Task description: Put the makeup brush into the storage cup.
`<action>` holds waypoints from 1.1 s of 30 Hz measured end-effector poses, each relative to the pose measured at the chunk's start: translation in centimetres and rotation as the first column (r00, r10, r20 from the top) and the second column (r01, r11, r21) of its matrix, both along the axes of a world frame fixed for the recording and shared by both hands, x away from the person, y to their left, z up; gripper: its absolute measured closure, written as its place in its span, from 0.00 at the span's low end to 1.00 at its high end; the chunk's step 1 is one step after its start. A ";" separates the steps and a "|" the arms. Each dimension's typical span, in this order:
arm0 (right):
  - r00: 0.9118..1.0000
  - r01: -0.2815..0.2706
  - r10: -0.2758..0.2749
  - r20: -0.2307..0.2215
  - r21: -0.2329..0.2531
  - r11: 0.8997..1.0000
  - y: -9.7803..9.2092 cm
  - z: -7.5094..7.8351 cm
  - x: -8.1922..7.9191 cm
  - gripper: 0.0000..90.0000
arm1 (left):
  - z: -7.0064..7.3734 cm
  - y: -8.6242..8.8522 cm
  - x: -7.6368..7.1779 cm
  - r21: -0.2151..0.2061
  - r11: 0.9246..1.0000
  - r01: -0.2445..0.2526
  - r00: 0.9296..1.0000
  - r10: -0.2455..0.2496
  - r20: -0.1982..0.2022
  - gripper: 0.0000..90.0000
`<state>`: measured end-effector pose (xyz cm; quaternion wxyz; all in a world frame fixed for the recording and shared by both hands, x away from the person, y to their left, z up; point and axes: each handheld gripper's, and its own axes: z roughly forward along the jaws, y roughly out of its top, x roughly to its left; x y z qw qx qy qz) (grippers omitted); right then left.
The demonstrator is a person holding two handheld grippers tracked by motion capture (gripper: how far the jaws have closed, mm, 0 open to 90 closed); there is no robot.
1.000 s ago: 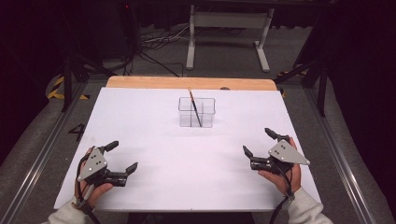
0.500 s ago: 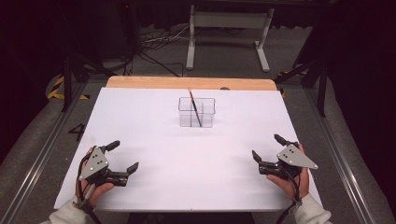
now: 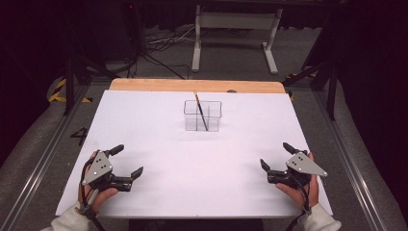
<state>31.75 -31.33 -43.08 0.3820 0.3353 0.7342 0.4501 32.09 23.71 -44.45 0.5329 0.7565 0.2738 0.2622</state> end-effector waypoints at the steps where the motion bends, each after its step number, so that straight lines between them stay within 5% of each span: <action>1: 1.000 0.000 0.000 0.000 0.000 1.000 0.0 0.0 0.0 0.06 | 0.0 0.0 0.0 0.002 1.000 -0.003 1.000 0.003 0.001 0.03; 10: 1.000 0.004 -0.004 0.025 -0.003 1.000 0.2 0.3 -0.9 0.06 | 0.1 -0.4 -0.1 0.009 1.000 0.013 1.000 -0.013 0.008 0.03; 33: 1.000 -0.005 0.005 0.002 -0.020 1.000 0.7 0.2 -0.9 0.07 | 0.1 -0.4 0.1 0.014 1.000 0.016 1.000 -0.016 0.005 0.03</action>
